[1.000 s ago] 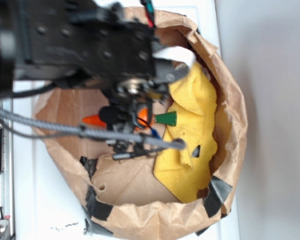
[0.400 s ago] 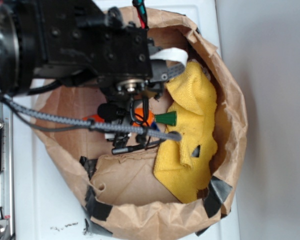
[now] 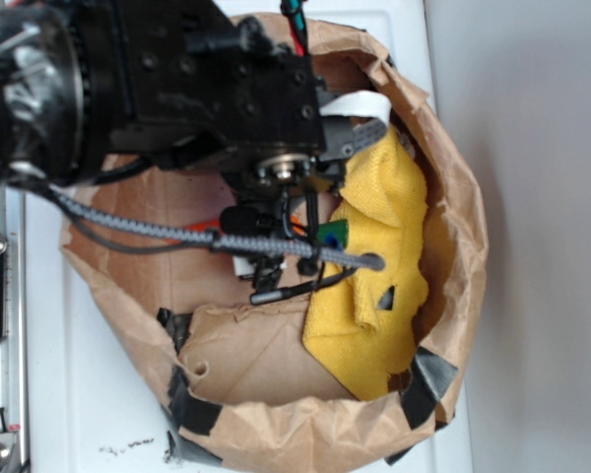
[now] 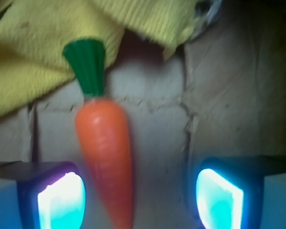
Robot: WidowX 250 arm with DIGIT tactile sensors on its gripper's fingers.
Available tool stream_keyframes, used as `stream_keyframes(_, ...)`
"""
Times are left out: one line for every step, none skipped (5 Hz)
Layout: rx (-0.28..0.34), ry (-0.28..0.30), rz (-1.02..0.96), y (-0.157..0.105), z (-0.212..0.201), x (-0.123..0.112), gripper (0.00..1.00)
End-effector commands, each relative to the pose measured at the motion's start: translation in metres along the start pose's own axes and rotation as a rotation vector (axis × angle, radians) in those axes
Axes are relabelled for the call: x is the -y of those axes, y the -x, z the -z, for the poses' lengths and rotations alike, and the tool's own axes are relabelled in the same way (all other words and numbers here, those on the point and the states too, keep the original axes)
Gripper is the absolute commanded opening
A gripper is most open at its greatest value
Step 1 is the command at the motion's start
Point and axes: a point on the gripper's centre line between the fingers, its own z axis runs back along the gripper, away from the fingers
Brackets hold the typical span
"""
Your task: Grab the carrot.
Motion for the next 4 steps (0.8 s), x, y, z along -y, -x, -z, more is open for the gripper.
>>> stream_keyframes(0.025, -0.056, 0.011, -0.020, 0.013, 0.022, 1.00)
stream_keyframes(0.003, -0.084, 0.016, -0.025, 0.023, 0.032, 1.00)
stream_keyframes(-0.009, -0.095, 0.030, -0.025, 0.029, 0.038, 1.00)
stream_keyframes(-0.009, -0.110, 0.042, -0.021, 0.033, 0.042, 1.00)
